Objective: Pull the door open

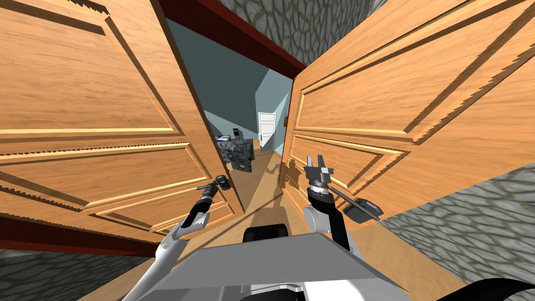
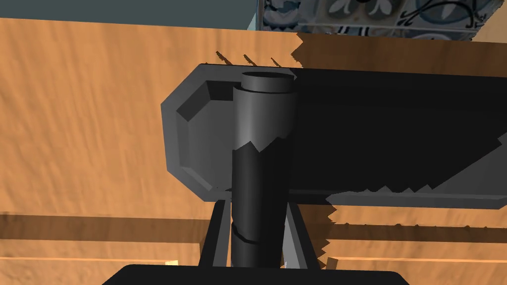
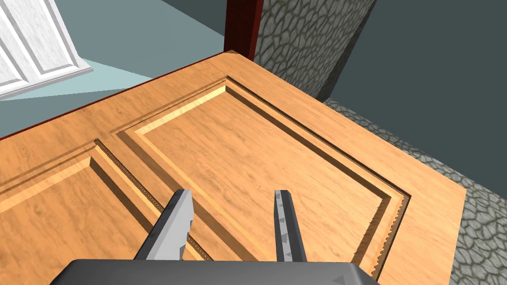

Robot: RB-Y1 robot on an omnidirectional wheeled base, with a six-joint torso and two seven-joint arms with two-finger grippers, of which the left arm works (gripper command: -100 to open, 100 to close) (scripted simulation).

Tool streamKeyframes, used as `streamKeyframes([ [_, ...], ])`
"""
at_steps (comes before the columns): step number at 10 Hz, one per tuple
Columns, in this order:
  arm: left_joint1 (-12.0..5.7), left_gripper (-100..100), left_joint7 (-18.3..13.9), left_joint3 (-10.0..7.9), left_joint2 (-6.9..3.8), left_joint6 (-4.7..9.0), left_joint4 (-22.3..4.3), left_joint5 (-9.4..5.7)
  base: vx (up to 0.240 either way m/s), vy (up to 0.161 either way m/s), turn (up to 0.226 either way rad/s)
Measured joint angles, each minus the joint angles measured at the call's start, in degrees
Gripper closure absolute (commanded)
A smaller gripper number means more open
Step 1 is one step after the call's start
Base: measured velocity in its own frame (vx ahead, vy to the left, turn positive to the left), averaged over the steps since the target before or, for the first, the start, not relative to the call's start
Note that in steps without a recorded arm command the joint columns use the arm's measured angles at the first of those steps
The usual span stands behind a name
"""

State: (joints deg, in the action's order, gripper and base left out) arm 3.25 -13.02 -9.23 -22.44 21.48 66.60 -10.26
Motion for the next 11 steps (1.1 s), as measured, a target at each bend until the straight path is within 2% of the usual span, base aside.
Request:
streamKeyframes([
  [2,0.26,100,-0.2,0.11,0.13,-0.03,0.0,0.09,-0.257,0.116,-0.223],
  [5,0.02,100,-0.3,0.32,0.18,0.22,-0.1,0.2,-0.168,0.015,-0.099],
  [8,0.93,100,-1.4,1.44,-0.93,0.88,0.7,0.13,-0.222,0.045,-0.125],
  [11,2.97,100,-3.5,3.54,-2.84,1.99,2.0,0.02,-0.229,0.065,-0.151],
])
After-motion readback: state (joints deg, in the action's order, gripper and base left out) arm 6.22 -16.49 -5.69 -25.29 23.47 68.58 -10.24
